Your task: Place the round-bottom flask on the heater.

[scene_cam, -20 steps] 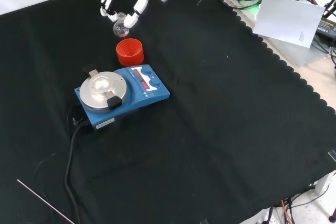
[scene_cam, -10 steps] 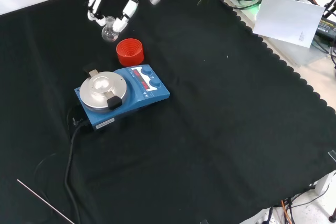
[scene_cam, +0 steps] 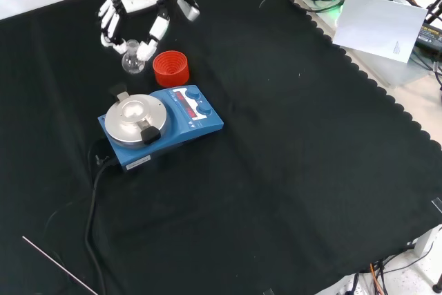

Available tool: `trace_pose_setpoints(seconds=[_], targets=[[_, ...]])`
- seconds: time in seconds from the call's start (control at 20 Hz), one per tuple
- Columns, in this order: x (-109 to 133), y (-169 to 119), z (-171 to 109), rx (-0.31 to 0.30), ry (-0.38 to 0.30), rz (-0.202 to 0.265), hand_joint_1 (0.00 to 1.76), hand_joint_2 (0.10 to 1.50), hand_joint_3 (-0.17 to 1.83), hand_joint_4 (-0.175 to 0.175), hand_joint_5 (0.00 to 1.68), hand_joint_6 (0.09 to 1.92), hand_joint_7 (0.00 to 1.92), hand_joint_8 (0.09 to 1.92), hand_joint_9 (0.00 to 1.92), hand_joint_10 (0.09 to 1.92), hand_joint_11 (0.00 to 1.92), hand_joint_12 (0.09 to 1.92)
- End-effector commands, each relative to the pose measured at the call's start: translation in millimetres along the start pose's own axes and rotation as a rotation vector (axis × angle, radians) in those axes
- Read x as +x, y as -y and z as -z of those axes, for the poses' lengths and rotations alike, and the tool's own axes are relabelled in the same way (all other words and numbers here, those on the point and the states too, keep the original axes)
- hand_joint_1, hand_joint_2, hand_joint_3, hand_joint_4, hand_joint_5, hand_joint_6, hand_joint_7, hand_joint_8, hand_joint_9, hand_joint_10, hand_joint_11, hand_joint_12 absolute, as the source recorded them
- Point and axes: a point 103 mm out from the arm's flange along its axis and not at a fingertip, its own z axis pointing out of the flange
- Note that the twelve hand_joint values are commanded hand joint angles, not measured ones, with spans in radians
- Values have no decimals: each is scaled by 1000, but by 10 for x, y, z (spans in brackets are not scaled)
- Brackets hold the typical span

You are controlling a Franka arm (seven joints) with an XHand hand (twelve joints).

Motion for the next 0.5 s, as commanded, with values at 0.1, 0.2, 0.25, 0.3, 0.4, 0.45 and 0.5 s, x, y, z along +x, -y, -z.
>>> trace_pose_setpoints(seconds=[0.1, 0.2, 0.25, 0.3, 0.4, 0.45, 0.5], targets=[[426, -191, -206, 60, 21, 56, 1031, 874, 478, 175, 1006, 1062, 665, 594, 817, 497, 519, 1207], [456, -233, -235, 66, 23, 61, 1032, 868, 492, 175, 1006, 1066, 664, 595, 816, 498, 519, 1208], [464, -251, -248, 69, 24, 63, 1032, 866, 495, 175, 1006, 1066, 664, 595, 816, 499, 519, 1208], [468, -267, -259, 70, 24, 65, 1032, 865, 496, 175, 1006, 1067, 664, 596, 816, 499, 519, 1208], [475, -296, -280, 75, 25, 67, 1032, 864, 499, 175, 1006, 1068, 664, 596, 816, 499, 519, 1208], [476, -308, -292, 77, 26, 68, 1032, 864, 500, 175, 1006, 1068, 663, 596, 815, 499, 519, 1208], [474, -319, -302, 79, 27, 68, 1032, 863, 501, 175, 1006, 1068, 663, 596, 815, 499, 519, 1208]])
